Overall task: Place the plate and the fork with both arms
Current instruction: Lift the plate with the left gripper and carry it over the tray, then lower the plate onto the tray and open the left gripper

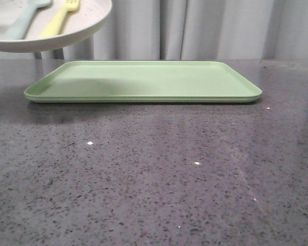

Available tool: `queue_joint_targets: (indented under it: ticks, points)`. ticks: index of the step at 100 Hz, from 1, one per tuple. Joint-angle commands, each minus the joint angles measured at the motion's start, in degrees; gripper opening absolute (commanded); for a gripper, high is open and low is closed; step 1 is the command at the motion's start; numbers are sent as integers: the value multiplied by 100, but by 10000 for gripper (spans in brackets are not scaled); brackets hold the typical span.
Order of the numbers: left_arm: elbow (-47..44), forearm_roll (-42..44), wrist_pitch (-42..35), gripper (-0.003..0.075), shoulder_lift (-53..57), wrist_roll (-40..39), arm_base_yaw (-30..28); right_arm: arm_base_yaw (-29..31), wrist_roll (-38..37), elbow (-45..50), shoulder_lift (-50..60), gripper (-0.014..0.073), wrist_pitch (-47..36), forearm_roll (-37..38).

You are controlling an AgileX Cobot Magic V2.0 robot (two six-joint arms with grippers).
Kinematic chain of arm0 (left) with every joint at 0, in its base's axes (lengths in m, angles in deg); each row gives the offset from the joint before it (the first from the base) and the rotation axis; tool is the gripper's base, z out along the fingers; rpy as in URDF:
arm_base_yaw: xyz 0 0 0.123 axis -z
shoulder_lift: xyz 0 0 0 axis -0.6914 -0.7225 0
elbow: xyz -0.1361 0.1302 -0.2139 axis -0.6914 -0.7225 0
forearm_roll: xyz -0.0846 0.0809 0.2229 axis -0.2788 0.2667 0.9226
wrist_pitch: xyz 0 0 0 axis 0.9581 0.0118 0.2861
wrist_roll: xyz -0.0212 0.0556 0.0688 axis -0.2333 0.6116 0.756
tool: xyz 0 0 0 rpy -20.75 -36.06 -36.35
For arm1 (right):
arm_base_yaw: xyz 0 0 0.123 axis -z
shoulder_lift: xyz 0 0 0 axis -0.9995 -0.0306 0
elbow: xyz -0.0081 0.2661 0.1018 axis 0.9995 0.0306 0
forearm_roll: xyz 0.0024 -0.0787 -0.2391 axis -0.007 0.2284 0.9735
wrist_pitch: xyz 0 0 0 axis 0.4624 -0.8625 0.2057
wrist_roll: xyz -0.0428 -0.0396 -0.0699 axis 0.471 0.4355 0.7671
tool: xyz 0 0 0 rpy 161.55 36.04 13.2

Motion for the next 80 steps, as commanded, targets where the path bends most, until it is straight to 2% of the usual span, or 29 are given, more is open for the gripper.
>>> queue_joint_targets:
  ticks: [1,44,52,66,80]
  points:
    - [385,-378,-530,-21,-127,-418,396,28,65,-212,-48,498,-432,35]
    - [1676,-355,-1005,-21,-1715,-1387,1684,28,65,-212,-48,498,-432,35]
    - [1885,-254,-1023,-21,-1909,-1559,1808,28,65,-212,-48,498,-432,35]
    - [2123,399,-1034,-21,-2147,-2077,1920,28,65,-212,-48,498,-432,35]
    - [2124,450,-1220,-21,-2189,-2135,1923,28,65,-212,-48,498,-432,35]
